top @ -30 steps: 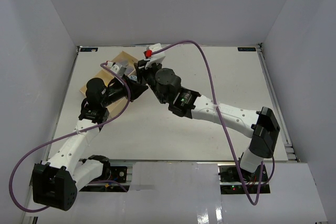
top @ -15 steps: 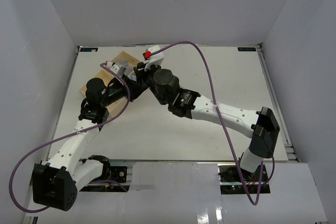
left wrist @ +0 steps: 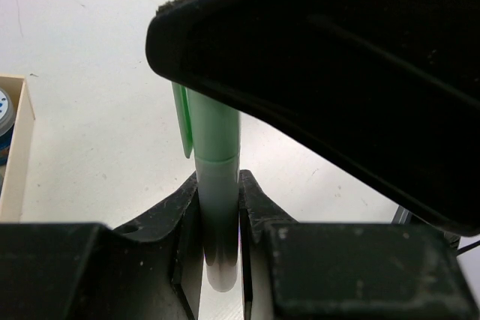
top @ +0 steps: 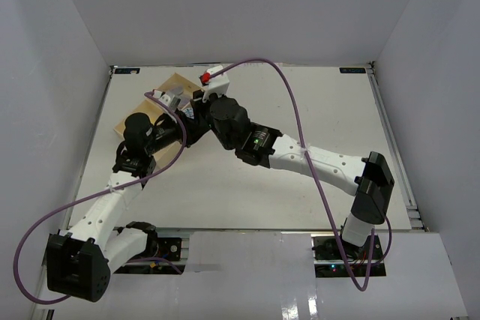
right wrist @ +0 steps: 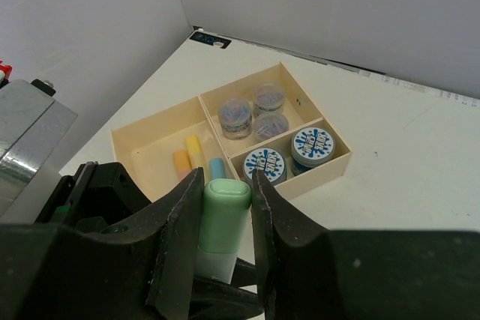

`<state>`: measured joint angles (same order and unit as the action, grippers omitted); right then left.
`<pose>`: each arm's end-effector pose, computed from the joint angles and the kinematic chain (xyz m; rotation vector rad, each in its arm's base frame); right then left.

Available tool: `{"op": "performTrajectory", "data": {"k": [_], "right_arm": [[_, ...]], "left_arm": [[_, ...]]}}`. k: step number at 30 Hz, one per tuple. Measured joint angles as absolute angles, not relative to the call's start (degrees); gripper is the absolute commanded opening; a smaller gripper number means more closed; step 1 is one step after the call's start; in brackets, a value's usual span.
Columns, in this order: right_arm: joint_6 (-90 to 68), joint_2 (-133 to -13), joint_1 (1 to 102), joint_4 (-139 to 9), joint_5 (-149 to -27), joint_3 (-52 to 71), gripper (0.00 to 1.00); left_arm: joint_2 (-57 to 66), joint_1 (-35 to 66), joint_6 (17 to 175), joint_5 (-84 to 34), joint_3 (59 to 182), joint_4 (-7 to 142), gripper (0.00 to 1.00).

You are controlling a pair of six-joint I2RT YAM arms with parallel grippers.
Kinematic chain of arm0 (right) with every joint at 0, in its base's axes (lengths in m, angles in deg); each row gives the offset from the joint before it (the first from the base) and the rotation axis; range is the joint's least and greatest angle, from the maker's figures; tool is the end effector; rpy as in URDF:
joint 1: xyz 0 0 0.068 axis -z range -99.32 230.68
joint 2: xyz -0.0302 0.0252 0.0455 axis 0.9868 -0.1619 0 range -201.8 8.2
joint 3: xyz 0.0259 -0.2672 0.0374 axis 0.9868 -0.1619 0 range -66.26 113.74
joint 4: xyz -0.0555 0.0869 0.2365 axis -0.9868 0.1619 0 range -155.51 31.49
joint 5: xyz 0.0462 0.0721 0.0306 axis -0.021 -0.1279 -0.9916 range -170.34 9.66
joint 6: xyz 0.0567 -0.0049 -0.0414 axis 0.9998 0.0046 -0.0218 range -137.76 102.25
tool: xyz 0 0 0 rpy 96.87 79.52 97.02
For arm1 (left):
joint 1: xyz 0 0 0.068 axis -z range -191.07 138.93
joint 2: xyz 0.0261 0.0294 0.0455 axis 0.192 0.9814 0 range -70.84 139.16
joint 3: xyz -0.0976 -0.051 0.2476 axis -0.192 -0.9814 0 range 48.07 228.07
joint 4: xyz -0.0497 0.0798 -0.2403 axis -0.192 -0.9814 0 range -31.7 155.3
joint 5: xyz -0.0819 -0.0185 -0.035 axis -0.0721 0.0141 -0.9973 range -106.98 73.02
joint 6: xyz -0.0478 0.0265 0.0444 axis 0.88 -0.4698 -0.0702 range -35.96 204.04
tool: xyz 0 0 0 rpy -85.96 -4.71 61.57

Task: Sort the stationery into containers
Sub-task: Close the pen cap on the pen.

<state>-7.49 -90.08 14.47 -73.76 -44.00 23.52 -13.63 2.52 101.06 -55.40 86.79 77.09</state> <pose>0.2029 0.3757 0.3961 -0.2747 1.5770 0.5454 0.2291 -0.0923 0.3005 0.4693 1.6918 -0.9572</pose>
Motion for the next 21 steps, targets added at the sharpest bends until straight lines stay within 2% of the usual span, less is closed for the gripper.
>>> {"op": "performTrajectory", "data": {"k": [21], "right_arm": [[-0.1, -89.5, 14.3, -69.3, -46.3, 19.1, 0.08]], "left_arm": [[-14.8, 2.3, 101.1, -56.2, 83.9, 70.7, 0.00]]}}
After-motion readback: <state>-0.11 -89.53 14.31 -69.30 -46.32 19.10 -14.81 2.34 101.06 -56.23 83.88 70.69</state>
